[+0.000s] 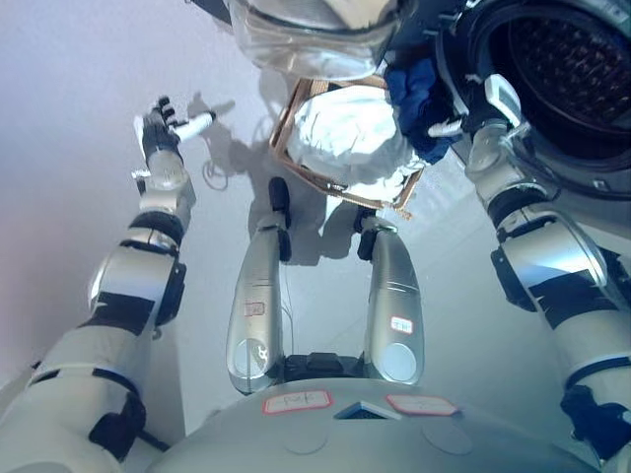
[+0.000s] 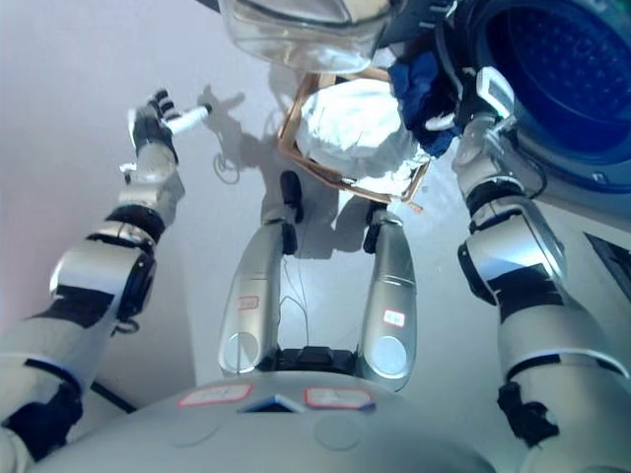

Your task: Put the clothes in the basket into the washing machine.

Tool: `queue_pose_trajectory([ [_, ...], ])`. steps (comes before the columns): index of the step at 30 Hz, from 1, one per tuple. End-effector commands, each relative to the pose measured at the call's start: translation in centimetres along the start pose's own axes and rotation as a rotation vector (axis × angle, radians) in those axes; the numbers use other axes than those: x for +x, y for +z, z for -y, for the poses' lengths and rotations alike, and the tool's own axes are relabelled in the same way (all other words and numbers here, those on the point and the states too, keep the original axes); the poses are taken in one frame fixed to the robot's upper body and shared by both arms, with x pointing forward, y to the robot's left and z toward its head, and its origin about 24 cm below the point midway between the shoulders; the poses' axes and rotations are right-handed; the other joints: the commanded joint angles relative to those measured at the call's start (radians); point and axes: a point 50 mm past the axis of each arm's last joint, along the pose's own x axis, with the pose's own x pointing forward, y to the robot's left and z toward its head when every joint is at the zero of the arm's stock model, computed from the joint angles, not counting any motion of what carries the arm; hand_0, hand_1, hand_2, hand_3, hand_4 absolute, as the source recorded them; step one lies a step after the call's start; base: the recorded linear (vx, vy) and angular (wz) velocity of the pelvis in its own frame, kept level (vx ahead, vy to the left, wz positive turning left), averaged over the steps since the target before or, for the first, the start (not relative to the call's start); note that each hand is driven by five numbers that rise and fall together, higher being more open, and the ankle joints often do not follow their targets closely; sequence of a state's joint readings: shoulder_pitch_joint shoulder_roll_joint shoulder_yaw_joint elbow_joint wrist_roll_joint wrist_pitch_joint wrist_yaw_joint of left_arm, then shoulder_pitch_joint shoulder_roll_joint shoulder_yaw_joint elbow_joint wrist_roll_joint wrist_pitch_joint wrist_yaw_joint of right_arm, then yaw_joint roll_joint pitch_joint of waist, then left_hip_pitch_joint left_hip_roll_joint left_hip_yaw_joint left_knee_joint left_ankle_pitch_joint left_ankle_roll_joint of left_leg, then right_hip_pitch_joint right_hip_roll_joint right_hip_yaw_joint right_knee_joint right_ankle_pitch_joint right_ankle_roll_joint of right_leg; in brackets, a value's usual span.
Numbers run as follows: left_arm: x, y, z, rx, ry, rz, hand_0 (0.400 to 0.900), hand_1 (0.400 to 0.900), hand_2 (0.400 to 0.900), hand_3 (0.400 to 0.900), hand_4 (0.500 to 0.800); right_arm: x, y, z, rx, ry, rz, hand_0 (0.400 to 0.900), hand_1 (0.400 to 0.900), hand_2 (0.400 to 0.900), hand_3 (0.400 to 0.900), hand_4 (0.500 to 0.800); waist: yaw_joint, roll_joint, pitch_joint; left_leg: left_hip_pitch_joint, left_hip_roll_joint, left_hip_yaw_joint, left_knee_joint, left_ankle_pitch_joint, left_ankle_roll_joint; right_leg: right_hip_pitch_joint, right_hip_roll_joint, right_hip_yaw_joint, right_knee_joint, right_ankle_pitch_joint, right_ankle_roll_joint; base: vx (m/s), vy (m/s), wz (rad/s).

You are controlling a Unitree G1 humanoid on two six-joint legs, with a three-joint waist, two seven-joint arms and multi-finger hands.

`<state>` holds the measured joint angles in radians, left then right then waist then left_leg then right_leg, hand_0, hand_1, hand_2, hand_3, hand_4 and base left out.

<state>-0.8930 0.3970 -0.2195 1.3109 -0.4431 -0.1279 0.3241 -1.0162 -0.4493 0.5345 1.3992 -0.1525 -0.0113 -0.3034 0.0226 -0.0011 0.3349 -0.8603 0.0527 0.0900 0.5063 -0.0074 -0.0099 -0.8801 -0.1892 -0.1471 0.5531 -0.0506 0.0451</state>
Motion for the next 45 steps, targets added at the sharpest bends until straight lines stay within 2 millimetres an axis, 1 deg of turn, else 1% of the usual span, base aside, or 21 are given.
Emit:
queue_pose_trajectory([
  [1,0.7,1.7,-2.3,-0.024,0.118,0.021,0.900,0.900,0.900,0.900,0.800,0.7,0.1,3.2,0.001,-0.119,-0.026,0.900,0.900,0.900,0.900,0.800,0.001,0.045,-0.056,-0.031,-0.007,0.022,0.062,-0.113,-0.038,-0.041,0.013,-0.009,0.118,-0.019,0.066,0.12,-0.027,0.08],
  [2,0.8,1.7,-2.3,-0.025,0.118,0.022,0.900,0.900,0.900,0.900,0.800,0.7,0.2,3.2,0.001,-0.120,-0.025,0.900,0.900,0.900,0.900,0.800,0.001,0.045,-0.057,-0.036,-0.007,0.022,0.066,-0.115,-0.038,-0.045,0.013,-0.009,0.122,-0.020,0.066,0.12,-0.033,0.08],
  [6,1.0,4.2,-2.0,-0.025,0.119,0.066,0.900,0.900,0.900,0.900,0.800,1.0,1.7,4.6,0.038,-0.156,-0.006,0.900,0.900,0.900,0.900,0.800,-0.001,0.054,-0.055,-0.100,-0.008,0.013,0.116,-0.131,-0.035,-0.108,0.015,-0.006,0.175,-0.045,0.060,0.03,-0.008,0.06],
  [9,1.1,5.3,-2.0,-0.028,0.123,0.081,0.900,0.900,0.900,0.900,0.800,1.2,2.6,5.2,0.045,-0.168,0.010,0.900,0.900,0.900,0.900,0.800,0.001,0.056,-0.055,-0.147,-0.016,0.005,0.164,-0.146,-0.030,-0.154,0.022,-0.008,0.224,-0.064,0.054,0.00,-0.006,0.01],
  [11,1.1,5.7,-2.0,-0.023,0.125,0.090,0.900,0.900,0.900,0.900,0.800,1.2,2.9,5.3,0.048,-0.172,0.016,0.900,0.900,0.900,0.900,0.800,0.000,0.056,-0.054,-0.175,-0.021,-0.001,0.195,-0.156,-0.028,-0.185,0.027,-0.006,0.254,-0.073,0.050,0.00,-0.008,0.02],
  [13,1.1,6.0,-1.6,-0.028,0.118,0.094,0.900,0.900,0.900,0.900,0.800,1.2,2.8,5.2,0.045,-0.166,0.008,0.900,0.900,0.900,0.900,0.800,-0.001,0.054,-0.054,-0.205,-0.020,-0.007,0.226,-0.168,-0.025,-0.216,0.029,-0.004,0.285,-0.087,0.044,0.00,0.000,0.00],
  [17,1.1,7.1,-1.5,-0.035,0.125,0.111,0.900,0.900,0.900,0.900,0.800,1.2,3.0,5.7,0.050,-0.178,0.001,0.900,0.900,0.900,0.900,0.800,-0.003,0.053,-0.050,-0.297,-0.025,-0.014,0.324,-0.196,-0.021,-0.302,0.034,-0.006,0.357,-0.105,0.037,-0.05,-0.010,0.00],
  [21,1.1,7.7,-1.4,-0.040,0.127,0.120,0.900,0.900,0.900,0.900,0.800,1.3,2.9,6.3,0.040,-0.192,-0.012,0.900,0.900,0.900,0.900,0.800,-0.002,0.056,-0.063,-0.390,-0.021,-0.020,0.392,-0.210,-0.019,-0.389,0.027,-0.012,0.409,-0.117,0.029,-0.05,-0.020,0.03],
  [24,1.2,7.9,-2.1,-0.047,0.149,0.124,0.900,0.900,0.900,0.900,0.800,1.3,2.5,6.5,0.038,-0.194,-0.026,0.900,0.900,0.900,0.900,0.800,0.002,0.056,-0.072,-0.442,-0.016,-0.020,0.434,-0.217,-0.019,-0.442,0.022,-0.006,0.443,-0.125,0.022,-0.02,-0.013,0.00],
  [26,1.3,7.6,-2.5,-0.049,0.157,0.119,0.900,0.900,0.900,0.900,0.800,1.3,2.1,6.3,0.041,-0.184,-0.040,0.900,0.900,0.900,0.900,0.800,0.007,0.055,-0.080,-0.464,-0.013,-0.021,0.450,-0.220,-0.019,-0.463,0.020,-0.006,0.457,-0.130,0.018,-0.01,-0.015,0.00],
  [27,1.3,7.3,-2.5,-0.048,0.158,0.113,0.900,0.900,0.900,0.900,0.800,1.2,2.0,6.0,0.048,-0.178,-0.045,0.618,0.618,0.618,0.618,0.631,0.007,0.053,-0.084,-0.472,-0.014,-0.021,0.455,-0.219,-0.018,-0.470,0.020,-0.005,0.463,-0.131,0.016,0.00,-0.032,0.00],
  [28,1.3,7.0,-2.6,-0.045,0.160,0.105,0.900,0.900,0.900,0.900,0.800,1.2,1.9,5.9,0.050,-0.176,-0.046,0.400,0.400,0.400,0.400,0.500,0.008,0.052,-0.088,-0.474,-0.012,-0.022,0.457,-0.219,-0.017,-0.473,0.019,-0.006,0.466,-0.131,0.015,0.00,-0.021,-0.03],
  [31,1.2,6.0,-2.3,-0.038,0.155,0.086,0.900,0.900,0.900,0.900,0.800,1.1,1.4,5.1,0.046,-0.161,-0.061,0.400,0.400,0.400,0.400,0.500,0.008,0.045,-0.104,-0.472,-0.010,-0.023,0.455,-0.219,-0.015,-0.471,0.022,-0.008,0.461,-0.136,0.010,0.01,-0.028,-0.04],
  [34,1.2,5.8,-2.2,-0.039,0.152,0.089,0.900,0.900,0.900,0.900,0.800,1.0,1.1,5.0,0.046,-0.159,-0.062,0.400,0.400,0.400,0.400,0.500,0.009,0.040,-0.124,-0.462,-0.014,-0.026,0.436,-0.214,-0.011,-0.464,0.030,-0.009,0.444,-0.134,0.009,0.01,-0.016,-0.02],
  [41,1.1,5.6,-1.8,-0.035,0.135,0.095,0.900,0.900,0.900,0.900,0.800,0.9,0.7,4.3,0.080,-0.143,-0.067,0.400,0.400,0.400,0.400,0.500,0.008,0.034,-0.166,-0.400,-0.014,-0.025,0.325,-0.189,-0.005,-0.408,0.048,-0.008,0.360,-0.120,0.014,0.01,-0.005,-0.02],
  [44,1.1,5.1,-1.9,-0.034,0.133,0.091,0.900,0.900,0.900,0.900,0.800,0.9,0.7,4.1,0.126,-0.145,-0.062,0.400,0.400,0.400,0.400,0.500,0.007,0.033,-0.182,-0.364,-0.014,-0.023,0.274,-0.175,-0.004,-0.377,0.052,-0.005,0.324,-0.112,0.017,0.01,-0.004,-0.01],
  [45,1.0,4.6,-2.0,-0.030,0.133,0.084,0.900,0.900,0.900,0.900,0.800,0.8,0.4,3.9,0.182,-0.148,-0.070,0.400,0.400,0.400,0.400,0.500,0.004,0.033,-0.192,-0.331,-0.013,-0.021,0.238,-0.166,-0.006,-0.349,0.054,-0.006,0.297,-0.105,0.018,0.00,0.000,0.00],
])
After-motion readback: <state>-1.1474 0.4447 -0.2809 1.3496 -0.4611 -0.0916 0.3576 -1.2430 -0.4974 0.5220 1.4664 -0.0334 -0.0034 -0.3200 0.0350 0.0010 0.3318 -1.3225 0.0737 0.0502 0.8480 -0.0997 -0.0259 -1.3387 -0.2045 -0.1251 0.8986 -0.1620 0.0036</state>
